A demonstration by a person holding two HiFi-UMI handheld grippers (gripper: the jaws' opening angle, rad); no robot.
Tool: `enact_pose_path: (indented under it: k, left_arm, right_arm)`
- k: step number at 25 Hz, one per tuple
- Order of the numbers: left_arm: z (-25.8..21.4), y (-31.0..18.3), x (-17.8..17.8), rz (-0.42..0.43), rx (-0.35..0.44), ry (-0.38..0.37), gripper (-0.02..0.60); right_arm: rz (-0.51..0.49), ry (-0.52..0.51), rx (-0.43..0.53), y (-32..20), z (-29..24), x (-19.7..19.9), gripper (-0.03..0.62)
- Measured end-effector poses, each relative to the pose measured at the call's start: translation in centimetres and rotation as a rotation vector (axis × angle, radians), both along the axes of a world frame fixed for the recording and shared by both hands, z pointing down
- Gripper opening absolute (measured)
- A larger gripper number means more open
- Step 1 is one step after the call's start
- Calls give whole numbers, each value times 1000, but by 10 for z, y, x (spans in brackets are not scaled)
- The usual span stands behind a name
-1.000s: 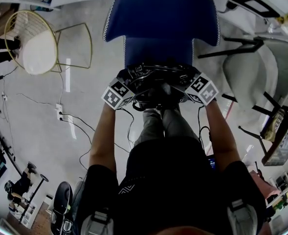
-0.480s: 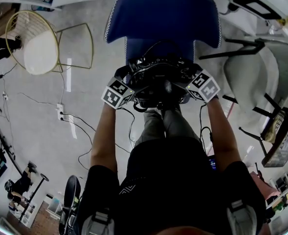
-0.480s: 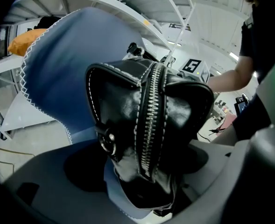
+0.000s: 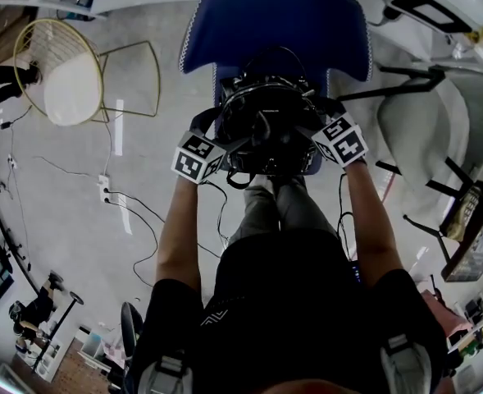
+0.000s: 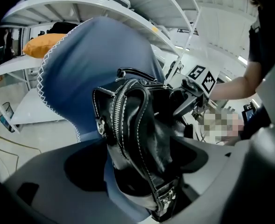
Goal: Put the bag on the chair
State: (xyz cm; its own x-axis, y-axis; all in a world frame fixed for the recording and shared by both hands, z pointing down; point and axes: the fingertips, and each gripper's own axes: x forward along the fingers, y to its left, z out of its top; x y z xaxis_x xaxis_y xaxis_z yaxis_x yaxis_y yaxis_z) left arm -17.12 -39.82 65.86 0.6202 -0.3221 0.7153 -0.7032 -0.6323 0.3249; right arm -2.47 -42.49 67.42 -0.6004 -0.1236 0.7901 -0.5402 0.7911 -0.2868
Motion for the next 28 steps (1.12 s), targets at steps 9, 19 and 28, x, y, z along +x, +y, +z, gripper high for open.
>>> enact_pose_path:
  k: [9, 19, 28]
  left_arm:
    - [-6, 3, 3, -43, 30, -9, 408]
    - [-35, 17, 24, -152, 91, 26, 69]
    - [-50, 58, 33, -126, 92, -10, 28]
  right_arm:
    - [163, 9, 110, -22, -20, 21, 314]
    - [193, -67, 137, 32, -39, 7, 84]
    - [244, -77, 155, 71, -61, -4, 60]
